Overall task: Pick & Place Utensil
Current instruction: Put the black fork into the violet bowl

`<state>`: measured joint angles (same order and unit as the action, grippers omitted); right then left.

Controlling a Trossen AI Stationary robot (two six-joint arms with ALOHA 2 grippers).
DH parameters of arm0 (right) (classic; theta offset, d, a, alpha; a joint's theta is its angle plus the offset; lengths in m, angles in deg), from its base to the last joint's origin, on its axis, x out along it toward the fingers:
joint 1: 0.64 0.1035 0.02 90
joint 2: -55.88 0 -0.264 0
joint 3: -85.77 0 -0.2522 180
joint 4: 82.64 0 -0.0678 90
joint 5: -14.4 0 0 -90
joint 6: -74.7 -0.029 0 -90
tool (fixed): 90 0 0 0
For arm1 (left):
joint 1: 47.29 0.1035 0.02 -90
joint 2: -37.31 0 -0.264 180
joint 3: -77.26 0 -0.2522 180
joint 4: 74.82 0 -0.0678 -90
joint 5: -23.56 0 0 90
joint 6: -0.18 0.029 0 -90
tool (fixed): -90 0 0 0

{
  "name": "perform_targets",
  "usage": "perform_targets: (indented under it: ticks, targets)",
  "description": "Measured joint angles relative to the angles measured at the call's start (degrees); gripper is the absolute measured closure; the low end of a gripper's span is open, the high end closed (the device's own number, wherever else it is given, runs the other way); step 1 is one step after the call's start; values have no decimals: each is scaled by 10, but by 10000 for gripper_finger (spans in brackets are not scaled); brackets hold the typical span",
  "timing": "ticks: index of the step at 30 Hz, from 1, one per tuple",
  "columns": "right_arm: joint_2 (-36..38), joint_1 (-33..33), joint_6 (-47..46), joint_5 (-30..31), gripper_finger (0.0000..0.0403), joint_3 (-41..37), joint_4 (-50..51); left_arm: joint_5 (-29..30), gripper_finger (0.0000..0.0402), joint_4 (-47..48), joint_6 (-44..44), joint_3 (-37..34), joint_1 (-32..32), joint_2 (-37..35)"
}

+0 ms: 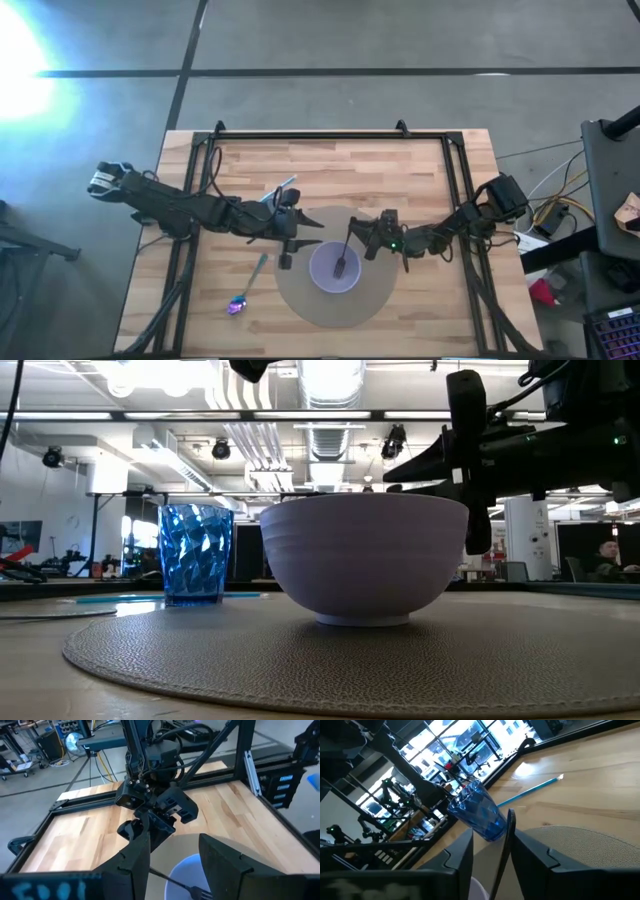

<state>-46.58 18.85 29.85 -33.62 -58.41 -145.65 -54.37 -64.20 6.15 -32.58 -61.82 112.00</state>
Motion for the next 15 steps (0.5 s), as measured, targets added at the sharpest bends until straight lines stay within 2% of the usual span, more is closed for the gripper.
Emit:
perform_targets:
  ticks: [8, 15]
  targets:
    - [0, 0, -2, 0, 256, 0, -1, 5, 238, 57, 1, 30, 0, 0]
    - [1, 0, -2, 0, 239, -5, -2, 72, 238, 147, 1, 68, 0, 0]
